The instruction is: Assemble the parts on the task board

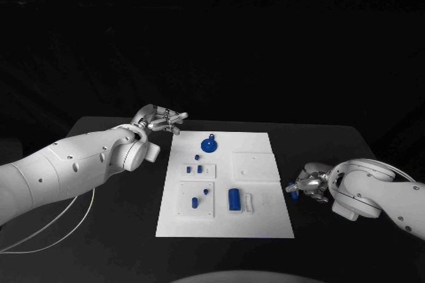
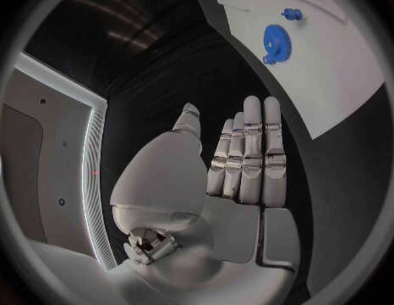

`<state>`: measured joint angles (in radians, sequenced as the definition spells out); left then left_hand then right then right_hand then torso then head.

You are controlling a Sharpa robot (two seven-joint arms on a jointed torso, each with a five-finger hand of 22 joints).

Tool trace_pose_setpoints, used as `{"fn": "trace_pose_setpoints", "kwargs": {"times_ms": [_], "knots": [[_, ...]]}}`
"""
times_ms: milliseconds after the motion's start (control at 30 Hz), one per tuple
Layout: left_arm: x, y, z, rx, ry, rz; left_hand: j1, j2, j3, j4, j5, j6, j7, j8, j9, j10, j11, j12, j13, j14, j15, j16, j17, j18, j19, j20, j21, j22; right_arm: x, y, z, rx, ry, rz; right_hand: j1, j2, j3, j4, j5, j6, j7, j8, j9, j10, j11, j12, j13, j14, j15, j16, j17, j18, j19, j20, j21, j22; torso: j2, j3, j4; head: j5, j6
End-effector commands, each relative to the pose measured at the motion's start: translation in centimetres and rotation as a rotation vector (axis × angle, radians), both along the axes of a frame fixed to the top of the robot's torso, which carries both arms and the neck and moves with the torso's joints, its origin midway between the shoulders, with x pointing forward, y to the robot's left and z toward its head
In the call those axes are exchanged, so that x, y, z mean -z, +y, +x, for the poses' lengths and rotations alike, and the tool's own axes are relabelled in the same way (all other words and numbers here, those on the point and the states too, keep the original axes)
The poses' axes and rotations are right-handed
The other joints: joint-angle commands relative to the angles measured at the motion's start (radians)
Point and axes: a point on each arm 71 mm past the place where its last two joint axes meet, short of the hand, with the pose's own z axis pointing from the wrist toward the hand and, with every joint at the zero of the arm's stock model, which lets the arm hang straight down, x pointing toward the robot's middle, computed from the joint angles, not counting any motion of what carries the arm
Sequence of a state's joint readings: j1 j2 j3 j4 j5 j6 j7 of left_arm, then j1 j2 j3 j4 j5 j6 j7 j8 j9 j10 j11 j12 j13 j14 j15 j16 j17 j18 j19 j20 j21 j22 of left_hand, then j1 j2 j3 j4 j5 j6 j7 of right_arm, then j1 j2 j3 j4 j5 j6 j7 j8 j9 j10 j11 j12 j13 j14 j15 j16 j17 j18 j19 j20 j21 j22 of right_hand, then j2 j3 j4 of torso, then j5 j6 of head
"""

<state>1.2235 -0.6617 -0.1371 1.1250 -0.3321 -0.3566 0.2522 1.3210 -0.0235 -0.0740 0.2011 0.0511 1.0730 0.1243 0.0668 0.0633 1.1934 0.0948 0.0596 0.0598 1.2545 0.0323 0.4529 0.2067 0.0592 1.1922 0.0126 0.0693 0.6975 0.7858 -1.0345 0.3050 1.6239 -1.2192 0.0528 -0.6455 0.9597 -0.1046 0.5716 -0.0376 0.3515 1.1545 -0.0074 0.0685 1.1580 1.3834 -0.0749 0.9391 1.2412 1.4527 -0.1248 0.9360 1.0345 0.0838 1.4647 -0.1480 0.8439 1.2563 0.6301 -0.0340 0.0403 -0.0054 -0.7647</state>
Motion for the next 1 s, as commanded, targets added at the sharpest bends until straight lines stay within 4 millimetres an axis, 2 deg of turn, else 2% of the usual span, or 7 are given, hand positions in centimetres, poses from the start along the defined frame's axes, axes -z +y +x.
{"fn": "trace_pose_setpoints", "kwargs": {"times_ms": [33,267,433,733,1000], "knots": [[0.1,-0.2,-0.1,0.009,0.007,-0.010,0.004,0.004,0.000,-0.004,-0.004,-0.009,0.001,-0.002,0.001,-0.006,-0.002,0.003,0.002,0.008,0.001,-0.005,0.002,-0.012,0.006,-0.003,0.003,-0.001,-0.3,1.0,-0.3,-0.008,0.026,0.061,0.011,0.003,0.125,-0.129,0.002,0.004,0.002,-0.003,0.000,0.004,0.000,-0.003,-0.001,0.002,0.000,-0.005,-0.001,-0.014,0.056,0.002,-0.007,0.001,0.001,0.0003,0.0003,0.001,0.000],[0.2,-0.3,-0.1,0.011,0.008,-0.010,0.003,0.006,-0.002,-0.004,-0.004,-0.011,0.001,-0.002,0.001,-0.007,-0.002,0.003,0.002,0.008,0.001,-0.005,0.002,-0.012,0.007,-0.003,0.003,-0.003,-1.3,3.4,-0.7,-0.044,0.015,0.123,0.012,0.003,0.121,-0.128,0.009,0.005,0.002,-0.003,0.003,0.005,0.000,-0.002,-0.001,0.002,0.000,-0.005,-0.002,-0.014,0.057,0.002,-0.008,0.001,0.001,-0.0007,0.0015,0.004,-0.002],[0.2,-0.3,-0.1,0.013,0.008,-0.011,0.003,0.006,-0.002,-0.004,-0.004,-0.011,0.001,-0.002,0.001,-0.007,-0.002,0.003,0.002,0.008,0.001,-0.005,0.002,-0.012,0.007,-0.003,0.003,-0.003,-1.5,6.0,-1.1,-0.089,0.017,0.169,0.014,0.004,0.114,-0.127,0.016,0.005,0.002,-0.003,0.005,0.005,0.000,-0.001,0.000,0.002,0.000,-0.006,-0.003,-0.014,0.056,0.002,-0.008,0.002,0.001,-0.0012,0.0021,0.005,-0.006],[0.2,-0.4,-0.1,0.016,0.009,-0.012,0.004,0.007,-0.004,-0.005,-0.004,-0.012,0.001,-0.002,0.001,-0.007,-0.002,0.003,0.002,0.008,0.001,-0.005,0.002,-0.012,0.007,-0.002,0.003,-0.006,-0.8,9.0,-1.1,-0.136,-0.018,0.169,0.016,0.006,0.108,-0.126,0.020,0.007,0.001,-0.002,0.007,0.005,-0.001,-0.001,0.000,0.002,0.000,-0.006,-0.003,-0.014,0.056,0.002,-0.010,0.001,0.002,-0.0002,0.0013,0.012,-0.009],[0.2,-0.4,-0.2,0.018,0.010,-0.013,0.004,0.007,-0.004,-0.005,-0.004,-0.012,0.001,-0.002,0.001,-0.007,-0.002,0.003,0.002,0.008,0.001,-0.005,0.002,-0.012,0.007,-0.002,0.003,-0.006,0.5,10.6,-1.3,-0.159,-0.026,0.155,0.018,0.005,0.102,-0.126,0.020,0.007,0.001,-0.003,0.007,0.005,-0.001,-0.001,0.000,0.002,-0.001,-0.010,-0.006,-0.014,0.056,0.001,-0.014,-0.001,0.001,-0.0002,0.0007,0.012,-0.011]]}}
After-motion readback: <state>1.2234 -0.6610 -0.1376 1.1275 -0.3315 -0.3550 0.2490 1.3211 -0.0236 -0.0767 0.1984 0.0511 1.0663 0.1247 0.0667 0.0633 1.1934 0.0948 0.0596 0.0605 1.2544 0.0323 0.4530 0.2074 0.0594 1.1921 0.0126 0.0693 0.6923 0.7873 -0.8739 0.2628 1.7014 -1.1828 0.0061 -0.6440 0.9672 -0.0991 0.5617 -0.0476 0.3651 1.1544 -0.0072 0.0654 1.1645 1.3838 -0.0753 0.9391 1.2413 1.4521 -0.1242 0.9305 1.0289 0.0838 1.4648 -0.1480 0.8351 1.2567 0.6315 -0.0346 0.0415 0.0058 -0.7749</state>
